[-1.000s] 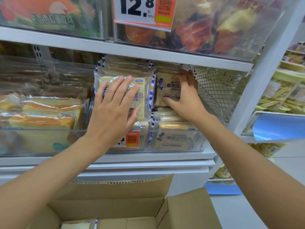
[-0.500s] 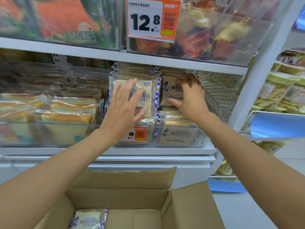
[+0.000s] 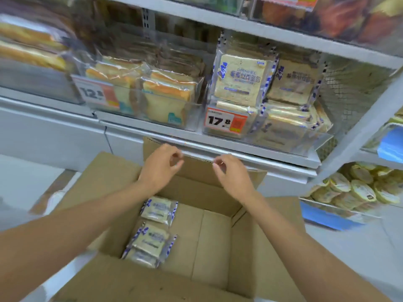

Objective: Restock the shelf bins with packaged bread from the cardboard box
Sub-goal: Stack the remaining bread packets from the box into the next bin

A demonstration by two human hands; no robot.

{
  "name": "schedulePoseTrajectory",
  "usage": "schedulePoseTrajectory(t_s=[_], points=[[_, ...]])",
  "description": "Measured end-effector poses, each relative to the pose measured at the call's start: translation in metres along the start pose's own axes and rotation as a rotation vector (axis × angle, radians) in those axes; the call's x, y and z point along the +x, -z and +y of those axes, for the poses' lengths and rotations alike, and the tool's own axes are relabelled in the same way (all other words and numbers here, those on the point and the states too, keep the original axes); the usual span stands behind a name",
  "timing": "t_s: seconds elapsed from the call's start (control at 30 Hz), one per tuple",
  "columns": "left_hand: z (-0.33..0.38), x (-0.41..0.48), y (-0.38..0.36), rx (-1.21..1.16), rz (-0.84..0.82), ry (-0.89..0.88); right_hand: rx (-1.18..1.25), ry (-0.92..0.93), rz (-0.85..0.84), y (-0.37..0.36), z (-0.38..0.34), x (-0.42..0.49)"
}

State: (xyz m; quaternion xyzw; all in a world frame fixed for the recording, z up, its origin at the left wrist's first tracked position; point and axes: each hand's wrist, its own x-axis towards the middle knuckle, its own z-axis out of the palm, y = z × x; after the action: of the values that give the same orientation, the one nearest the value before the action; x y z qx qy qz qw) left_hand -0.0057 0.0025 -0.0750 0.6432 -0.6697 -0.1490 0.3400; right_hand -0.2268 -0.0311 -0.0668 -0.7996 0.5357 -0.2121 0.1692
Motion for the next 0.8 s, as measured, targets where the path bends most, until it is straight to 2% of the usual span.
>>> schedulePoseTrajectory(t_s=[0.17, 0.3, 0.4, 0.5, 0.6, 0.7, 0.8], points=[[-0.1, -0.052, 0.008, 0.118, -0.033, 0.275, 0.001, -0.12, -0.462, -0.129, 0.026, -0.022], [-0.136, -0.078, 0.011, 0.207, -0.136, 0.288, 0.134, -0.34, -0.707, -0.225, 0.023, -0.036], [-0.145, -0.087, 0.005, 0.169, -0.189, 0.298, 0.088, -0.42, -0.882, -0.275, 0.021, -0.053], [-0.147, -0.088, 0.001, 0.166, -0.231, 0.313, 0.04, -0.468, -0.909, -0.296, 0.029, -0.065], [-0.142, -0.082, 0.0, 0.102, -0.209, 0.345, 0.421, -0.536, -0.82, -0.285, 0.035, -0.059], [-0.125, -0.065, 0.002, -0.132, -0.195, 0.498, 0.663, -0.46, -0.653, -0.227, 0.028, -0.028], [-0.105, -0.045, 0.002, -0.348, -0.349, 0.618, 0.845, -0.409, -0.648, -0.164, 0.01, 0.004]])
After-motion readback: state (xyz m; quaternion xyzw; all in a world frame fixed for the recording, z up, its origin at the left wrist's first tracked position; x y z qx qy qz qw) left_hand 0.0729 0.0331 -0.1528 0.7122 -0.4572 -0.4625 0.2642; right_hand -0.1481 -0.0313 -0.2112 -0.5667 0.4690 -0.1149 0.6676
